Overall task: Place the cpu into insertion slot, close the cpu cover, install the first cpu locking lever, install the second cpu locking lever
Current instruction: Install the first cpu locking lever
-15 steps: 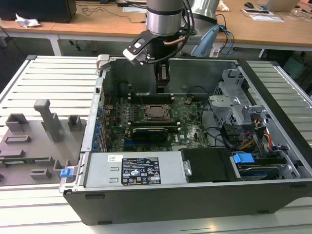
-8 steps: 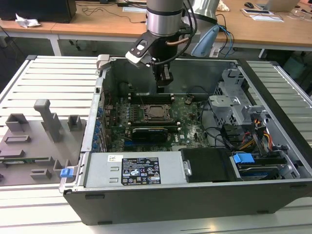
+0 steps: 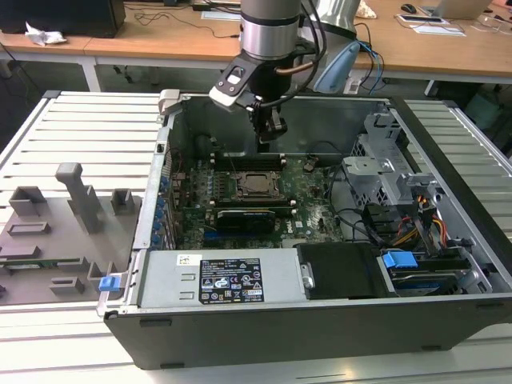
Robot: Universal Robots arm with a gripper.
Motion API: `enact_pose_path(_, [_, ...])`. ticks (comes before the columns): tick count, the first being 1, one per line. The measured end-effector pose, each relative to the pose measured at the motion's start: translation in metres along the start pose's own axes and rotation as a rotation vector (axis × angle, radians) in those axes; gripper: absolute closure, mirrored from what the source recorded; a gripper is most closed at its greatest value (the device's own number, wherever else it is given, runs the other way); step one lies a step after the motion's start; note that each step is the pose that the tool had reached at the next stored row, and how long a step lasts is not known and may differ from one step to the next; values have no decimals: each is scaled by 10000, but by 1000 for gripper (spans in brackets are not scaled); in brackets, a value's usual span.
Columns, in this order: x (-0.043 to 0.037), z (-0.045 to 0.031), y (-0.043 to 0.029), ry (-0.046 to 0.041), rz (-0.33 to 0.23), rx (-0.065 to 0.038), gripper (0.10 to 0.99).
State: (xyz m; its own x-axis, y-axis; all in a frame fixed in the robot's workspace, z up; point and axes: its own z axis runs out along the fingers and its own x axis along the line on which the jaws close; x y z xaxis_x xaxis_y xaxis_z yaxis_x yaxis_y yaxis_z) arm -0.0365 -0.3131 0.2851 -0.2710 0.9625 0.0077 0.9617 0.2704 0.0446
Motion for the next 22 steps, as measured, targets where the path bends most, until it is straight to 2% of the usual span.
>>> enact_pose_path(1, [0, 0, 0, 4, -89, 1, 980])
enact_pose_path(6, [0, 0, 0, 54, -1212, 10, 980])
enact_pose_path(18, [0, 0, 0, 130, -2914, 22, 980])
enact_pose_path(22, [0, 0, 0, 165, -3704, 29, 980])
